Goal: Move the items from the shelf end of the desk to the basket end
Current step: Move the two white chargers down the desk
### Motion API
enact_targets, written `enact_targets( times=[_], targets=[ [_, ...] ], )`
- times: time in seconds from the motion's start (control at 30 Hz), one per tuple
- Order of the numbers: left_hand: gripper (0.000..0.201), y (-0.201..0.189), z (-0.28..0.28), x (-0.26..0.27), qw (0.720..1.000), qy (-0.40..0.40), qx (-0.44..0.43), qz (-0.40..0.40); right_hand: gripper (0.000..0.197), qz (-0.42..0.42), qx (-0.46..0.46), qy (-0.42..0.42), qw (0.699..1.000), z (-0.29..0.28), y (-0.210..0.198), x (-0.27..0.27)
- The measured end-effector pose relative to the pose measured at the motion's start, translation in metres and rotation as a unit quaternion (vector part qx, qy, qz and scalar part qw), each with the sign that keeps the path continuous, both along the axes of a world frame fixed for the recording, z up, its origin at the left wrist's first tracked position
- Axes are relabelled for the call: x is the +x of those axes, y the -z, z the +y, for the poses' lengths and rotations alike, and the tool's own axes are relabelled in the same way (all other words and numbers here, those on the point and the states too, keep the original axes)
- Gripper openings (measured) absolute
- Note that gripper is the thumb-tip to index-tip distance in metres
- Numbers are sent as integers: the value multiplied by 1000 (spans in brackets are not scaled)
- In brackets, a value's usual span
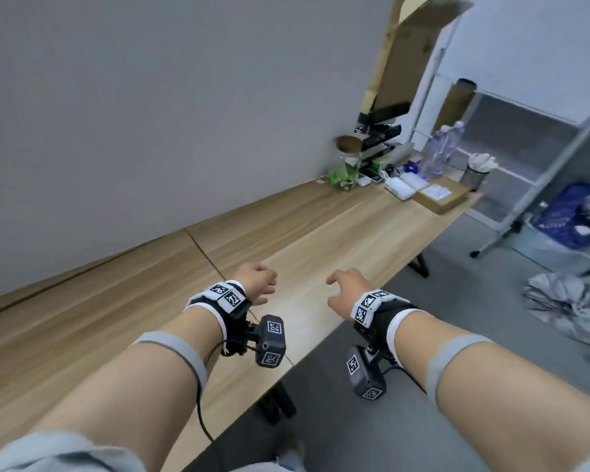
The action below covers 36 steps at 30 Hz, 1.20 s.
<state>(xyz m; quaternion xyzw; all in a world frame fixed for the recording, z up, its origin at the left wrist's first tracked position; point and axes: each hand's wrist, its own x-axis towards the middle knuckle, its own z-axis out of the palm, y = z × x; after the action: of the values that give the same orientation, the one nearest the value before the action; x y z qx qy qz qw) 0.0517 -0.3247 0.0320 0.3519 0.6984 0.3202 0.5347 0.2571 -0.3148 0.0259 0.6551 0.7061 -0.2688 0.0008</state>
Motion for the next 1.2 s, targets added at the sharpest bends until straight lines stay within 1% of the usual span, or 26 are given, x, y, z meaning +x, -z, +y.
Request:
enact_targets(
  times=[0.17, 0.3, 0.5, 0.63, 0.73, 0.83, 0.9, 1.07, 1.2],
  targets=[
    [39, 6, 74, 77, 998, 59, 8, -18, 41, 8, -4, 70, 998, 41, 1, 80],
    [38, 15, 137, 130, 995, 87, -2, -41, 40, -6, -3, 94, 996, 99, 7, 134],
    [34, 28, 246, 182, 996, 72, -4, -52, 36, -18, -11, 101, 995, 204, 11, 189],
    [29, 30, 306, 216, 997, 66, -6, -51, 38, -21, -12, 106, 994, 252, 13, 226],
    [24, 31, 337, 244, 996, 69, -7, -51, 40, -30, -30, 110, 993, 275, 21, 258],
    [10, 36, 365, 270, 995, 76, -7, -58, 40, -29, -36, 130, 990, 303, 30, 293],
    [7, 42, 384, 286, 996, 78, -11, -50, 40, -29, -46, 141, 989, 325, 36, 314],
    [5, 63, 438, 328, 997, 73, -28, -24, 39, -11, -57, 119, 991, 400, 56, 363],
    [8, 76, 489, 366, 996, 68, -59, -19, 43, -8, -53, 66, 996, 479, 65, 402]
  ],
)
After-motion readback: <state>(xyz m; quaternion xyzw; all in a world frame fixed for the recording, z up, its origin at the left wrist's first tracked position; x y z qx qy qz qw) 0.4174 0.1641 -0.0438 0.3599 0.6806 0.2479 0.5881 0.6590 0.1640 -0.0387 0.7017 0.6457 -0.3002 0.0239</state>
